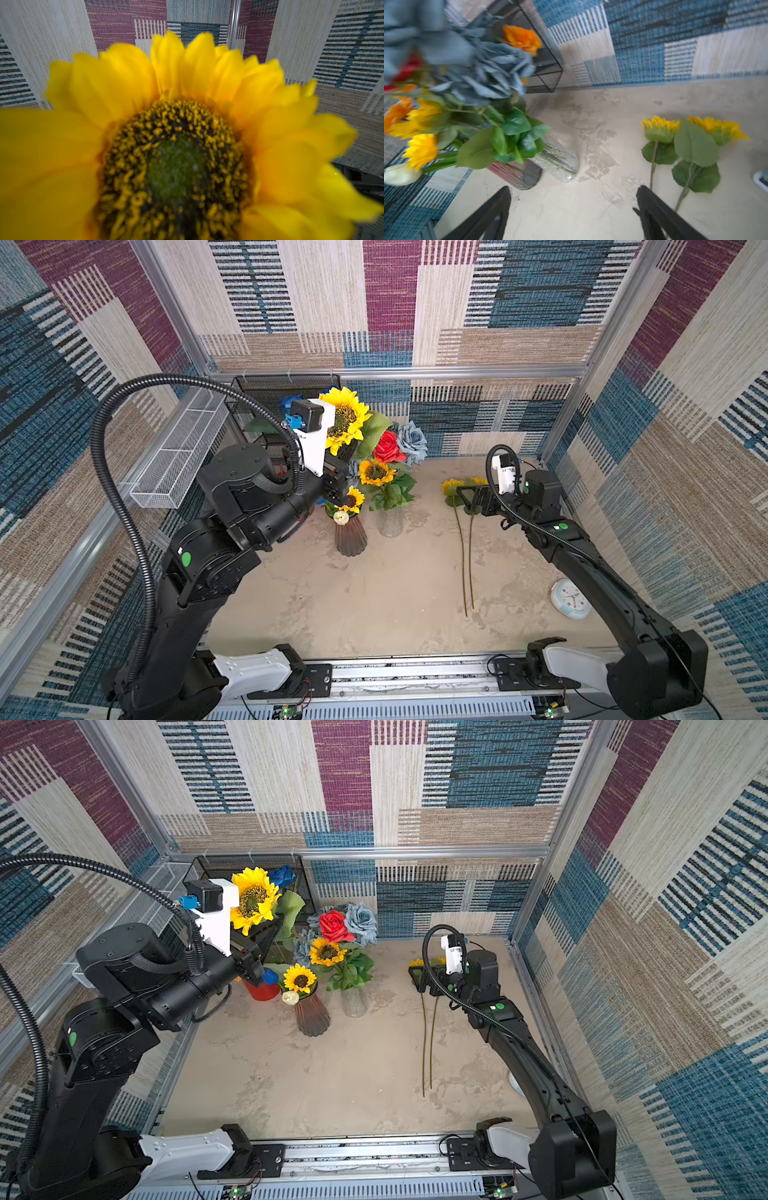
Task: Pick out yellow flowers from the vase
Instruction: Pick up the flower from the vase, then place the flower at the center of the board.
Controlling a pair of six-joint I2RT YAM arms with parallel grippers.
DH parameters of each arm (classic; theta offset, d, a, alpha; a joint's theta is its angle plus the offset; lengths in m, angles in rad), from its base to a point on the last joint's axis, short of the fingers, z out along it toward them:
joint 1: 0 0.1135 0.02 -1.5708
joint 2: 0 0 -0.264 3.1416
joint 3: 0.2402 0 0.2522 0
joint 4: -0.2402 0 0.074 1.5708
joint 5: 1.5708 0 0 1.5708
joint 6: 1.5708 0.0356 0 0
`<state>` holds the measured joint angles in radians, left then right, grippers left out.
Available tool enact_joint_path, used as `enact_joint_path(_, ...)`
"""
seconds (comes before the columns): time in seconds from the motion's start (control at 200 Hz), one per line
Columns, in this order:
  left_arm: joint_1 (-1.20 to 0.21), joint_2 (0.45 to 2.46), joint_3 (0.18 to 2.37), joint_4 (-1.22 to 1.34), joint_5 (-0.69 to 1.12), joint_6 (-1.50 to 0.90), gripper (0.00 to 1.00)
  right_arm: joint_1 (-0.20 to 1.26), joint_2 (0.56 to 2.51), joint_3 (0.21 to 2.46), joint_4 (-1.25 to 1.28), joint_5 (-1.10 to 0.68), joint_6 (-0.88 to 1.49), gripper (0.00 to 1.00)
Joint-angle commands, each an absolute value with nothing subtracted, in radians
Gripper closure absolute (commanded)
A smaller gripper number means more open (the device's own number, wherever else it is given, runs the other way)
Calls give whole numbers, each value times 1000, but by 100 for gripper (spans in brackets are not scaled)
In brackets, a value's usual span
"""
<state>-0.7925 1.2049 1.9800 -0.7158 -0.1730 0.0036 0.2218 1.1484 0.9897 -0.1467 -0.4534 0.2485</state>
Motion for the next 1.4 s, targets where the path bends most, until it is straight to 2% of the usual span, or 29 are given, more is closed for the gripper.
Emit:
enact_joint_path(0.0,-787,1226,2014,-840,-102,-37,93,295,1071,958,21,-550,109,4)
enact_joint_path(0.245,-732,1312,2078,-942,66,-101,96,499,986,986,42,-582,-53,4)
enact_joint_path(0.441,-649,1320,2039,-916,294,-135,96,627,981,1019,62,-595,-79,4)
enact_joint_path(0.611,-634,1320,2014,-904,382,-143,96,683,1031,1078,45,-585,-89,3)
enact_joint_path(0.901,-635,1313,1997,-917,440,-131,95,699,1115,1148,49,-606,-73,1)
enact_joint_path(1.167,-635,1315,1973,-900,481,-123,95,709,1174,1197,53,-653,-45,9)
enact_joint_path(1.392,-635,1322,1958,-871,499,-119,95,723,1221,1237,37,-681,-31,29)
